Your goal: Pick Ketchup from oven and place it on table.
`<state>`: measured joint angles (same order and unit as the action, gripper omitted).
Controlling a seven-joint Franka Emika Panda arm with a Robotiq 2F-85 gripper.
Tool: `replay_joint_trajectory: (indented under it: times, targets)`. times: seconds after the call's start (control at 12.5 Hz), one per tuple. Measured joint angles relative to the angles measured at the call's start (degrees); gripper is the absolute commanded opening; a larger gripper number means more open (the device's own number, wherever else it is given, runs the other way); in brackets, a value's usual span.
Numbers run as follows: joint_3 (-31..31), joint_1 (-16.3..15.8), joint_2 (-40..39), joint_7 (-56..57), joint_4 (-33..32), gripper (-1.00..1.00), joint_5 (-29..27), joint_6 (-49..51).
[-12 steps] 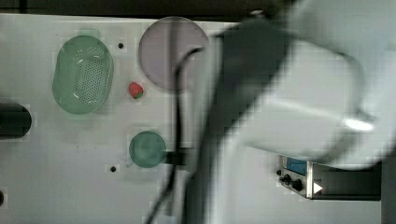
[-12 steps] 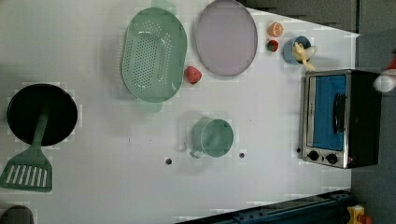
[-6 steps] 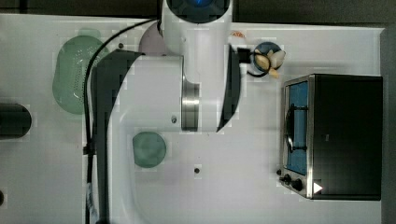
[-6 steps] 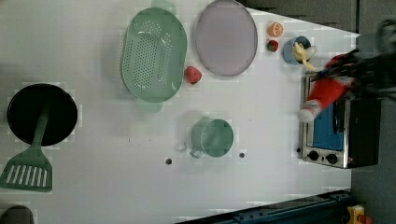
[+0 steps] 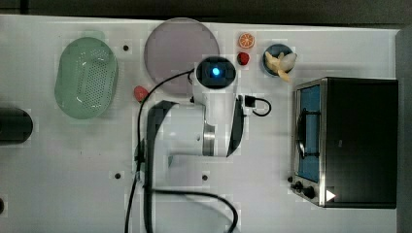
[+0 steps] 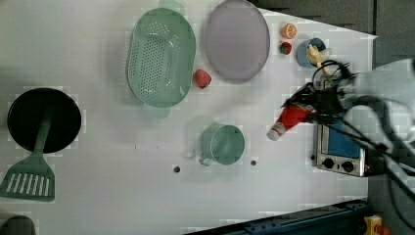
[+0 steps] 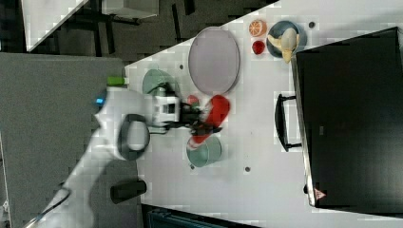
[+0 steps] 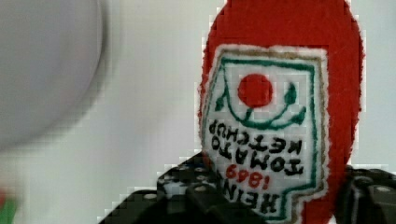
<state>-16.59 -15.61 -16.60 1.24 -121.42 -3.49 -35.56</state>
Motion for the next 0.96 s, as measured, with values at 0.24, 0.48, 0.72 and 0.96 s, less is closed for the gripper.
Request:
replay_joint_trajectory:
  times: [0.24, 0.48, 0.72, 0.96]
  targets:
    - [-0.57, 1.48, -4.45, 0.00, -5.93, 0.35, -0.07, -8.90]
    - [-0.28, 2.05, -6.77, 0.00, -6.71, 1.00, 0.55, -9.82]
    - [-0.15, 1.77, -7.01, 0.00, -6.04, 1.00, -1.02, -10.46]
    - [1.18, 1.87, -3.09, 0.00, -4.92, 1.00, -0.58, -5.62]
